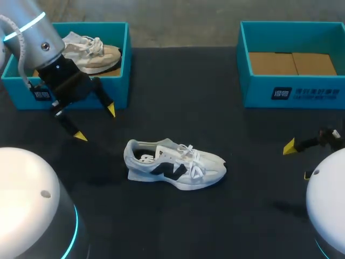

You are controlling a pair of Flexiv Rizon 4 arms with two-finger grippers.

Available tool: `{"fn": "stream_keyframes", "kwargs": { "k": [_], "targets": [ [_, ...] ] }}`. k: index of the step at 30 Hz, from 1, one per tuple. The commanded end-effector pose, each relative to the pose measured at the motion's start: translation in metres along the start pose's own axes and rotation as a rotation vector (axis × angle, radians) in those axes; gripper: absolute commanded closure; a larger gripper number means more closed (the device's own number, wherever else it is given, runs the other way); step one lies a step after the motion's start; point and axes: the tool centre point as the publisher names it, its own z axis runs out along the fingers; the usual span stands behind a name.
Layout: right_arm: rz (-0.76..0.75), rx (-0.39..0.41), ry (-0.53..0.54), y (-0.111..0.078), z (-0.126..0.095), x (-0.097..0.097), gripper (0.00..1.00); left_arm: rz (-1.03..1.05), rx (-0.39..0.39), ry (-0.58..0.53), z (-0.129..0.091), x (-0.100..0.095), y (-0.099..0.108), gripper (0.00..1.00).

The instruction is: Take the shoe out of the shoebox, open the shoe tongue, remove and reinsert the insole, then place the shoe into the shoebox

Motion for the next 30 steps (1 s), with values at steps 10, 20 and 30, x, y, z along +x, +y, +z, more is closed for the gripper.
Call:
{"fn": "stream_keyframes", "kwargs": {
  "k": [10,20,30],
  "targets": [
    [0.001,-0.016,-0.001,-0.011,-0.007,0.0,0.0,-0.037,0.028,-0.025,0.005,0.005,0.007,0.0],
    [0.001,-0.016,-0.001,-0.011,-0.007,0.0,0.0,-0.115,0.149,-0.101,0.032,0.021,0.024,0.0],
    [0.001,-0.016,-0.001,-0.011,-0.007,0.0,0.0,-0.234,0.265,-0.207,0.056,0.03,0.036,0.0]
  ]
}}
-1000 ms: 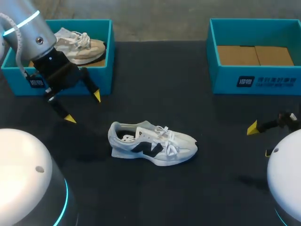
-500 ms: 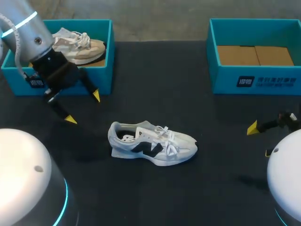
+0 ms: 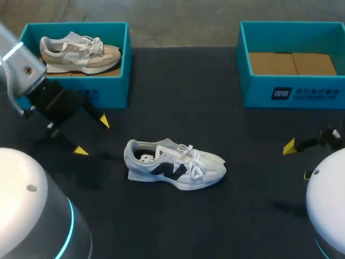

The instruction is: Take the shoe out of the shoebox, open the shoe tongue, remove and reinsert the insole, then place the shoe into the shoebox

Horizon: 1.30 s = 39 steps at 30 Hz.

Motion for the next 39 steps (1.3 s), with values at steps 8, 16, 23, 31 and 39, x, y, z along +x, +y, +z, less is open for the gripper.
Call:
{"fn": "stream_keyframes", "kwargs": {
  "k": [8,16,23,31,39],
  "targets": [
    [0.001,-0.016,-0.001,-0.011,-0.007,0.0,0.0,-0.117,0.099,-0.137,0.015,0.016,0.015,0.0],
    [0.001,-0.016,-0.001,-0.011,-0.007,0.0,0.0,-0.158,0.179,-0.178,0.003,0.036,0.026,0.0],
    [0.001,-0.016,-0.001,-0.011,-0.007,0.0,0.0,-0.212,0.227,-0.187,-0.007,0.055,0.054,0.0],
    [0.001,-0.016,-0.001,-0.011,-0.007,0.0,0.0,-0.246,0.302,-0.211,-0.006,0.073,0.075,0.0],
    [0.001,-0.016,-0.001,-0.011,-0.007,0.0,0.0,-0.251,0.383,-0.246,0.003,0.082,0.086,0.0]
  ]
}}
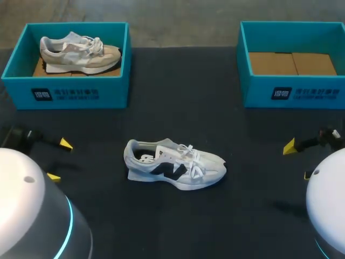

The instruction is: Take the shoe out of the shoebox, open the shoe tongue, remove and reinsert the insole, then place the shoe into the shoebox

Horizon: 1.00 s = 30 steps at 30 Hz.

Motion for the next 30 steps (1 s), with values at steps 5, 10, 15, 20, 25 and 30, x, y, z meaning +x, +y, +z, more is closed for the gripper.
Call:
{"fn": "stream_keyframes", "kwargs": {
  "k": [5,10,15,20,25,30],
  "targets": [
    [0.001,-0.016,-0.001,-0.011,-0.007,0.0,0.0,-0.03,0.107,0.013,0.004,0.001,0.013,0.0],
    [0.001,-0.016,-0.001,-0.011,-0.007,0.0,0.0,-0.049,0.128,-0.004,0.008,-0.004,0.013,0.0],
    [0.001,-0.016,-0.001,-0.011,-0.007,0.0,0.0,-0.068,0.158,-0.013,0.012,-0.006,0.013,0.0],
    [0.001,-0.016,-0.001,-0.011,-0.007,0.0,0.0,-0.081,0.184,-0.003,0.014,-0.012,0.017,0.0],
    [0.001,-0.016,-0.001,-0.011,-0.007,0.0,0.0,-0.047,0.181,0.029,0.015,-0.016,0.013,0.0],
    [0.001,-0.016,-0.001,-0.011,-0.007,0.0,0.0,-0.001,0.116,0.094,0.013,-0.015,0.007,0.0]
  ]
}}
